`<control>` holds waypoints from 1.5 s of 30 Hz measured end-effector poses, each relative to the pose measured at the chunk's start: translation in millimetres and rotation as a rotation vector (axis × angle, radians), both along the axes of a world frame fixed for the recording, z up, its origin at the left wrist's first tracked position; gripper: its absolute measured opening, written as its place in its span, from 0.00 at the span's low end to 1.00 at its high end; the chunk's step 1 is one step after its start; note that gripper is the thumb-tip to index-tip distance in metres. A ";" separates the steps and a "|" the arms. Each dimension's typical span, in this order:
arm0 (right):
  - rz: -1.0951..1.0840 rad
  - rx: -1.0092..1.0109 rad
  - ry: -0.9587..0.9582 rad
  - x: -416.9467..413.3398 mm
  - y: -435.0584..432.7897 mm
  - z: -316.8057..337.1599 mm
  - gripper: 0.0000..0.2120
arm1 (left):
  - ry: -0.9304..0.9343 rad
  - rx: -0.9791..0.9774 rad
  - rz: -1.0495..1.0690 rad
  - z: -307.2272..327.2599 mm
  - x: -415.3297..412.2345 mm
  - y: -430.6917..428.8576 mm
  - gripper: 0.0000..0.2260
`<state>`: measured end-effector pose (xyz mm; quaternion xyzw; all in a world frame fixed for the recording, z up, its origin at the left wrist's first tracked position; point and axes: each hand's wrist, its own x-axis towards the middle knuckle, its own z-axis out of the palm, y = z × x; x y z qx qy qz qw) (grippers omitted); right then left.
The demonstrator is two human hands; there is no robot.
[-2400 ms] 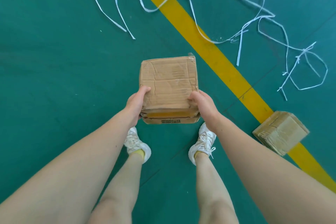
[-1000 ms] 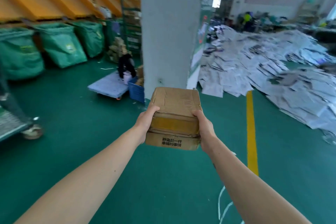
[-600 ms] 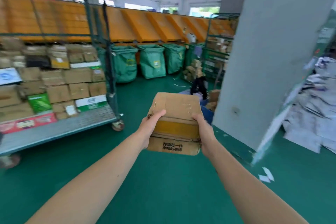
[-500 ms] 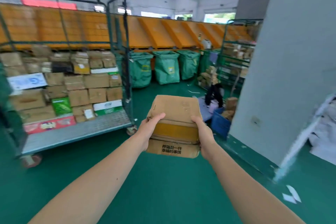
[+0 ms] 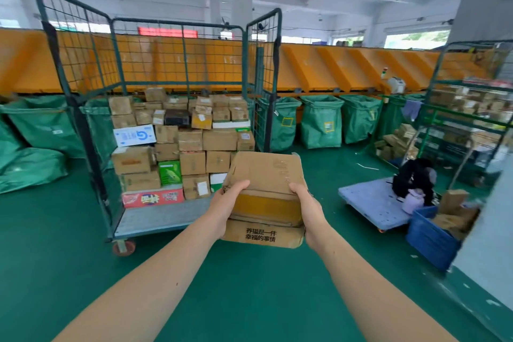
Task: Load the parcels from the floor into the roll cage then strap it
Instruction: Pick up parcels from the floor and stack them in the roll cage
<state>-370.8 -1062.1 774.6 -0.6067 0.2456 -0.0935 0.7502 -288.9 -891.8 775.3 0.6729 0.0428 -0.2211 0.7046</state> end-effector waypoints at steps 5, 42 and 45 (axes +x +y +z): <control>0.070 -0.028 0.026 87.9 -3.8 -7.8 0.19 | 0.013 -0.029 0.087 -13.6 73.0 3.2 0.53; 0.222 0.020 0.112 833.0 -84.0 -21.5 0.24 | -0.018 0.020 0.108 -27.1 807.0 -68.7 0.45; 0.216 0.037 0.184 876.5 -92.7 -31.1 0.17 | 0.010 0.019 0.105 -38.2 852.2 -74.2 0.49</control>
